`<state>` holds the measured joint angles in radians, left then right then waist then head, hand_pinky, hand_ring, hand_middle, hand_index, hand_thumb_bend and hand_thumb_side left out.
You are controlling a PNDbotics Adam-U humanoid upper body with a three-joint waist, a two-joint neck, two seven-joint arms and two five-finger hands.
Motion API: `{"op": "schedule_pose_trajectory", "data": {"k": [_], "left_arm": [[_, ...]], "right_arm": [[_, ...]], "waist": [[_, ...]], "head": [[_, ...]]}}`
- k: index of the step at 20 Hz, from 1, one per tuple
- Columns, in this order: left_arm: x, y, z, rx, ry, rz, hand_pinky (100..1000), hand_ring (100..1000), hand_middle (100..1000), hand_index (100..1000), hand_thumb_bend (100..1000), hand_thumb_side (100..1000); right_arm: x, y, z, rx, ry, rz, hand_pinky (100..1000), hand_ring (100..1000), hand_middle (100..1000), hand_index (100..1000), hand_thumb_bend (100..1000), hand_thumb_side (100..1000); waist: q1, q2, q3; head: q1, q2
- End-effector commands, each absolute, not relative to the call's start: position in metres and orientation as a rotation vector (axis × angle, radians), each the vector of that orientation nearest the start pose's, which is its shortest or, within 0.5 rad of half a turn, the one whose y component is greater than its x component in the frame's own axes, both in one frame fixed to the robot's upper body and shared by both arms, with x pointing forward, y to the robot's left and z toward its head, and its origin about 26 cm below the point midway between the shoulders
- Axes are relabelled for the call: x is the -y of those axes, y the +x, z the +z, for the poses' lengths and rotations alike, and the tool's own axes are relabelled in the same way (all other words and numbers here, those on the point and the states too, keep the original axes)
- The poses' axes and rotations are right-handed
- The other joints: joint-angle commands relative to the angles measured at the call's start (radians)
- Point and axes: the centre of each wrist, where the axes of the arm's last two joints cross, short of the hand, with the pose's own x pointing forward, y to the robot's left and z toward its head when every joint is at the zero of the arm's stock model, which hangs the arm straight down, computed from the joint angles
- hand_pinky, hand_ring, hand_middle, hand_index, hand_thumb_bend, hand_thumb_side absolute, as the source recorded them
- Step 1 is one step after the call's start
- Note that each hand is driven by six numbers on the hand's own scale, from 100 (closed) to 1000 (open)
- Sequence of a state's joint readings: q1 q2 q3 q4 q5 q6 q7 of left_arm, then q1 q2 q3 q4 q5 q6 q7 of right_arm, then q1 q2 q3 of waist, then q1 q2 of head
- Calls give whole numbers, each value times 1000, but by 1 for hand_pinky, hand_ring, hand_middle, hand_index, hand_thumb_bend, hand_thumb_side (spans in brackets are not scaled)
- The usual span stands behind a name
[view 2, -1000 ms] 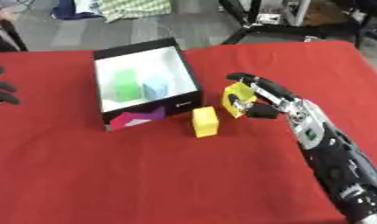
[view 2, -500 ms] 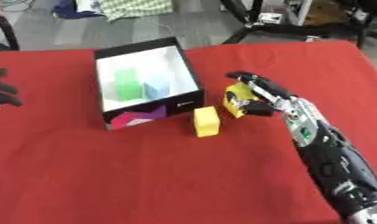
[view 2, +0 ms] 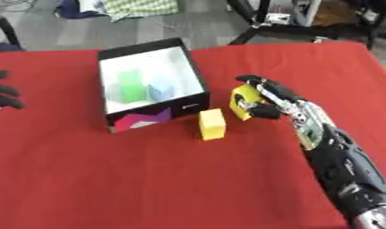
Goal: Pick up objects on the table and place them in the box.
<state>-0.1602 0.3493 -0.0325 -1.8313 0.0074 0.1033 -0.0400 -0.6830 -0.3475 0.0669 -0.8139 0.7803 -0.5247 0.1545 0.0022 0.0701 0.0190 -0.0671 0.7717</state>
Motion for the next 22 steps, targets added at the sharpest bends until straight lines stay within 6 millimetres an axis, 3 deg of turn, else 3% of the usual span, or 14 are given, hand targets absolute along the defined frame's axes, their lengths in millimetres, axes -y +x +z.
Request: {"op": "schedule_pose_trajectory", "data": {"k": [1,3,8,12,14,15,16,22], "left_arm": [[-283,303,127,1870,184,-401,786,533,560,844,147,935],[-282,303,127,1870,183,-401,786,533,560,844,142,937],[-282,302,126,1869,180,-400,789,533,560,841,139,939],[-282,302,126,1870,180,-398,790,534,561,840,138,939],[-282,302,126,1869,180,-396,790,534,560,840,137,940],[-282,302,126,1869,180,-396,790,534,560,840,137,940],[-282,302,126,1869,179,-395,790,534,560,840,136,941],[-282,302,125,1867,177,-391,791,534,560,839,137,941]], "right_arm": [[312,442,57,1637,-572,1351,1000,1000,943,993,100,906],[313,442,54,1623,-573,1356,1000,1000,941,992,100,896],[314,441,51,1583,-558,1413,1000,961,919,972,100,754],[314,441,54,1568,-552,1456,909,859,856,933,100,494],[315,441,55,1568,-554,1465,856,802,824,908,100,274],[315,442,56,1570,-555,1467,856,802,824,908,100,274],[315,442,58,1574,-557,1468,808,747,786,882,100,112],[314,444,68,1639,-567,1448,690,592,612,746,100,118]], "waist": [[11,6,1],[11,6,1],[10,6,1],[10,5,1],[10,5,1],[10,5,0],[10,4,0],[9,3,-1]], "head": [[1,-2],[2,-2],[2,-2],[3,-2],[3,-2],[3,-2],[3,-2],[1,-2]]}}
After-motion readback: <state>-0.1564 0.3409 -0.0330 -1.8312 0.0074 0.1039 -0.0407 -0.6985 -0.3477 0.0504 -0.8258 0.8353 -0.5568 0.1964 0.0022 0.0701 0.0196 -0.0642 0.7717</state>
